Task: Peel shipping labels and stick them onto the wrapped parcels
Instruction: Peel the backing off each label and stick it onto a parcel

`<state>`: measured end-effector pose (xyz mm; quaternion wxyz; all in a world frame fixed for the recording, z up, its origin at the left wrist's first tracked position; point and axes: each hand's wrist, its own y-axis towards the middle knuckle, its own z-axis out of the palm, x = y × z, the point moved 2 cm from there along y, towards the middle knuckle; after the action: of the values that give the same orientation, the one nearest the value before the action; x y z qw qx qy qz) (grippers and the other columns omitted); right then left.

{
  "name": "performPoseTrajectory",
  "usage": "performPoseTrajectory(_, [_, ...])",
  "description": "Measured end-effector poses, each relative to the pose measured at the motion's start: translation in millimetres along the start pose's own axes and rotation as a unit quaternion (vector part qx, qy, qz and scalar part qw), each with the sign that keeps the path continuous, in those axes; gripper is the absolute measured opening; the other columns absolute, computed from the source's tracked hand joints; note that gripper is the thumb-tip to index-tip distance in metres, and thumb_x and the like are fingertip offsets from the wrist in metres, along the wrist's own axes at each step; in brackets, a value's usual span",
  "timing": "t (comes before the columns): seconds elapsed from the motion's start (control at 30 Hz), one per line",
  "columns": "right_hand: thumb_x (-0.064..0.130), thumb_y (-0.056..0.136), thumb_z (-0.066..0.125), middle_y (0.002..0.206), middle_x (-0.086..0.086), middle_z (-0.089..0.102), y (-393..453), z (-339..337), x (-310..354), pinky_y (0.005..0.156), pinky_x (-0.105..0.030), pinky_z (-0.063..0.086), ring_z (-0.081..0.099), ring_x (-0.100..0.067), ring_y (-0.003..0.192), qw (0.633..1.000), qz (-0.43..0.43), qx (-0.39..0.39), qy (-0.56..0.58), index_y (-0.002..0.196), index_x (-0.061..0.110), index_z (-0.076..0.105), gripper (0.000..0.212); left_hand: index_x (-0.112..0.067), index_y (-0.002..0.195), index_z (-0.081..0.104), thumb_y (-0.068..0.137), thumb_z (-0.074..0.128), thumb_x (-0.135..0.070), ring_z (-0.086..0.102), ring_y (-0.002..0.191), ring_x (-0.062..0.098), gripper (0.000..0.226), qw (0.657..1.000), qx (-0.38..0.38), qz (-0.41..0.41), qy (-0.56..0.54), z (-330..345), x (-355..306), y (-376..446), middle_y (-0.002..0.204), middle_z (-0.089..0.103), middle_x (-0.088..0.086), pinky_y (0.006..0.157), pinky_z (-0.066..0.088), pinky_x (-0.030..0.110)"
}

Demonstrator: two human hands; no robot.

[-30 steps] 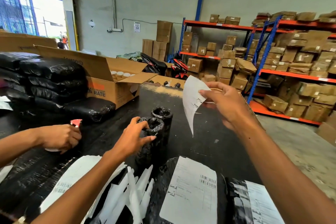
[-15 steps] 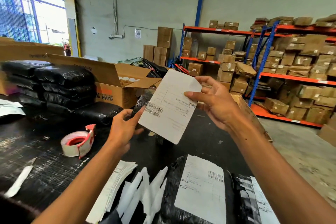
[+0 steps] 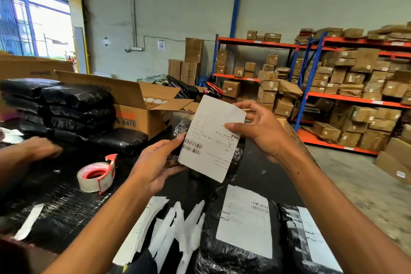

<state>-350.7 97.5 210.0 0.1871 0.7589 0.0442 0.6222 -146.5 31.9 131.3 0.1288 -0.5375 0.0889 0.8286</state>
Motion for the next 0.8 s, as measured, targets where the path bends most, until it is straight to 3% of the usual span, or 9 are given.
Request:
performPoseTrajectory(0.13, [-0.002, 0.074, 0.075, 0.114, -0.012, 0.066, -4, -1, 1, 0.079, -0.049, 0.059, 0.068, -0.031, 0.1, 1.0, 0.002, -0.01, -0.005, 0.106, 0.021, 0.058, 0.043, -0.004, 0.106, 0.064, 0.084, 0.068, -0.025, 0.074, 0.076, 0.021, 0.031, 1.0, 0.003, -0.009, -0.003, 3, -2, -8, 0.082, 0.077, 0.008, 0.075, 0.059, 0.043])
performPoseTrajectory(0.27, [-0.001, 0.075, 0.075, 0.118, -0.008, 0.063, -7, -1, 3, 0.076, -0.041, 0.061, 0.066, -0.027, 0.103, 0.999, -0.007, -0.025, -0.039, 0.109, 0.022, 0.057, 0.046, 0.0, 0.116, 0.064, 0.084, 0.068, -0.026, 0.072, 0.081, 0.022, 0.041, 1.0, 0.007, -0.019, 0.004, 5, -3, -16, 0.085, 0.077, 0.009, 0.085, 0.056, 0.047])
performPoseTrajectory(0.4, [-0.002, 0.076, 0.074, 0.119, -0.006, 0.061, -10, 1, 4, 0.075, -0.037, 0.061, 0.063, -0.023, 0.106, 0.997, -0.022, -0.045, -0.052, 0.105, 0.025, 0.056, 0.044, 0.001, 0.115, 0.064, 0.083, 0.067, -0.028, 0.07, 0.09, 0.025, 0.043, 1.0, 0.011, -0.027, 0.009, 7, -4, -21, 0.089, 0.077, 0.01, 0.091, 0.053, 0.049])
performPoseTrajectory(0.53, [-0.002, 0.078, 0.072, 0.115, -0.003, 0.06, -12, 3, 3, 0.066, -0.026, 0.061, 0.065, -0.014, 0.096, 0.996, -0.034, -0.052, -0.071, 0.115, 0.016, 0.054, 0.045, 0.0, 0.108, 0.066, 0.083, 0.068, -0.029, 0.071, 0.092, 0.025, 0.038, 0.999, 0.01, -0.029, 0.02, 9, -4, -22, 0.09, 0.077, 0.011, 0.092, 0.053, 0.05])
performPoseTrajectory(0.8, [0.01, 0.077, 0.077, 0.12, -0.008, 0.061, -9, -1, -8, 0.067, -0.034, 0.062, 0.064, -0.022, 0.104, 0.987, -0.046, -0.096, -0.123, 0.127, 0.023, 0.053, 0.058, 0.005, 0.113, 0.063, 0.08, 0.068, -0.032, 0.071, 0.094, 0.026, 0.05, 0.999, 0.024, -0.021, 0.022, 12, -3, -22, 0.094, 0.076, 0.013, 0.093, 0.053, 0.049])
